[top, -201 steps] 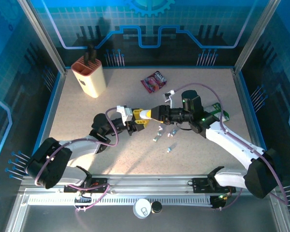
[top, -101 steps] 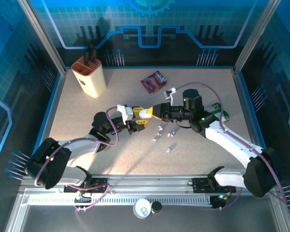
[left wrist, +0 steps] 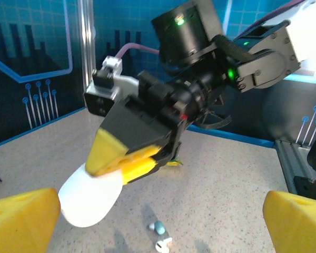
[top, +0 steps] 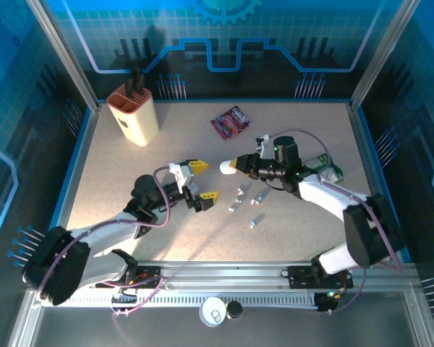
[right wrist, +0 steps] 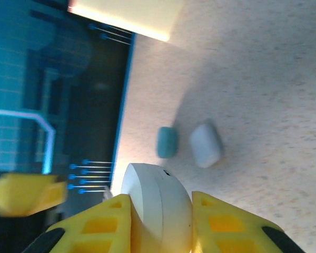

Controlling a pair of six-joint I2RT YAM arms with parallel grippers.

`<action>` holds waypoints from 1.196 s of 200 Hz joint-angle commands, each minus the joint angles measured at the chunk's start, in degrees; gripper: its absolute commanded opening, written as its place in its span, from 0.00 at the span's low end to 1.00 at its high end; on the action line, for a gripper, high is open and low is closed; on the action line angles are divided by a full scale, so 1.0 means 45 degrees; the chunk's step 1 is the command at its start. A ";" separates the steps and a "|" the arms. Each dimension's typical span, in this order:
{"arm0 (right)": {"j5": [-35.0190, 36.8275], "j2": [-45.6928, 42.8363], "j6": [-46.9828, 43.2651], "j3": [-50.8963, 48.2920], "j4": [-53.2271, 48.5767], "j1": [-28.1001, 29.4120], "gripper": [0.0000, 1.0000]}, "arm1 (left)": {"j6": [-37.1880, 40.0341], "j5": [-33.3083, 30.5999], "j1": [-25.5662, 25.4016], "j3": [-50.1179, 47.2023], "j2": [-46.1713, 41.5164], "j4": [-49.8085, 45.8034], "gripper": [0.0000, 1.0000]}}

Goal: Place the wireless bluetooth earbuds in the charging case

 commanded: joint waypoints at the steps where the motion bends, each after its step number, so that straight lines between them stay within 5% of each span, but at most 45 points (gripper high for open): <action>1: 0.0732 0.1359 -0.1312 0.0750 -0.0049 -0.0151 0.18 | 0.0528 -0.0804 -0.0018 -0.0357 -0.1121 -0.1631 0.99; 55: 0.0826 0.4989 -0.1493 0.2689 0.0522 -0.0141 0.18 | 0.0596 -0.1796 -0.0040 -0.0411 -0.2275 -0.3425 0.99; 105: 0.0874 0.6710 -0.2016 0.3544 0.0395 -0.0328 0.23 | -0.0495 -0.4405 -0.0055 0.0692 -0.2293 -0.6585 0.99; 167: 0.1752 0.5216 -0.3621 0.3544 -0.1036 -0.0705 0.63 | -0.4112 -0.8894 -0.0032 0.3103 -0.0828 -1.1877 0.99; 239: 0.2587 0.1175 -0.5255 0.2237 -0.3084 -0.0786 0.69 | -0.9190 -1.0037 0.0159 0.5950 0.2739 -1.6334 0.97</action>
